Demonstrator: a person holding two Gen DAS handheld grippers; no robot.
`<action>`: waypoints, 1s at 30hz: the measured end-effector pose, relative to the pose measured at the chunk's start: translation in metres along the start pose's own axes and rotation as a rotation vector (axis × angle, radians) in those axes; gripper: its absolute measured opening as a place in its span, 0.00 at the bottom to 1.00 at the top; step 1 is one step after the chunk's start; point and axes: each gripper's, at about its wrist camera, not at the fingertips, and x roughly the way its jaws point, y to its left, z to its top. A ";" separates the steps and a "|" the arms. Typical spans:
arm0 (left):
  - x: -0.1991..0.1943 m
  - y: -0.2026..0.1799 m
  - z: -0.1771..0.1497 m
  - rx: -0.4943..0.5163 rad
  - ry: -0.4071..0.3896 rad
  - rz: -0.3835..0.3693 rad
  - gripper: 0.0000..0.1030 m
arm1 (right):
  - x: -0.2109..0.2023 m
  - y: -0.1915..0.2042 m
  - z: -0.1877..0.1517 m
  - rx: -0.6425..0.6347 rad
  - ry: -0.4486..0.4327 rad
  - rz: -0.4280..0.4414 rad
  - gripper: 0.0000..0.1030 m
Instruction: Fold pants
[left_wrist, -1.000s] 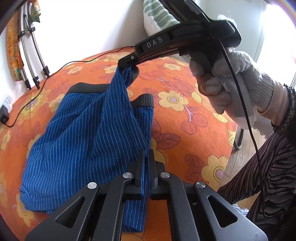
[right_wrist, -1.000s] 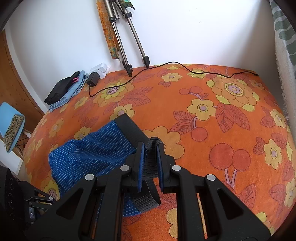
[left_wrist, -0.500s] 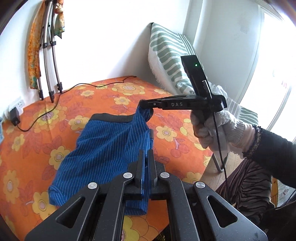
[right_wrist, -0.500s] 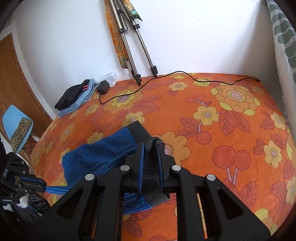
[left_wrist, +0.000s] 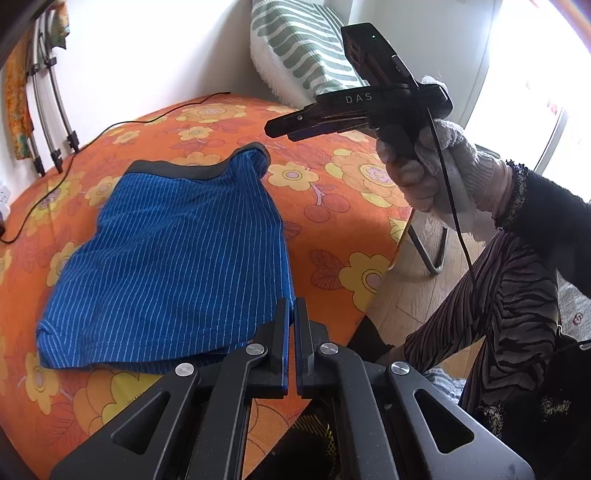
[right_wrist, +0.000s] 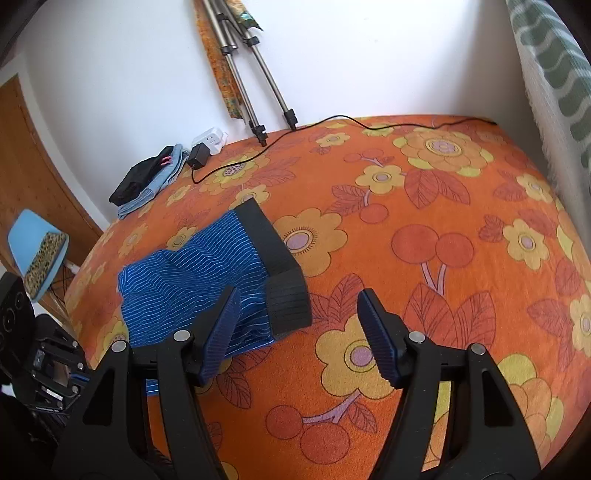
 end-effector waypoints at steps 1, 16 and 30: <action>0.000 0.000 0.000 0.001 -0.003 0.004 0.01 | 0.001 -0.006 -0.001 0.056 0.016 0.037 0.66; -0.043 0.031 0.006 -0.112 -0.104 0.045 0.01 | 0.046 0.002 0.015 0.198 0.156 0.082 0.30; -0.095 0.047 0.014 -0.156 -0.238 0.059 0.01 | 0.031 0.070 0.074 -0.020 -0.039 0.125 0.07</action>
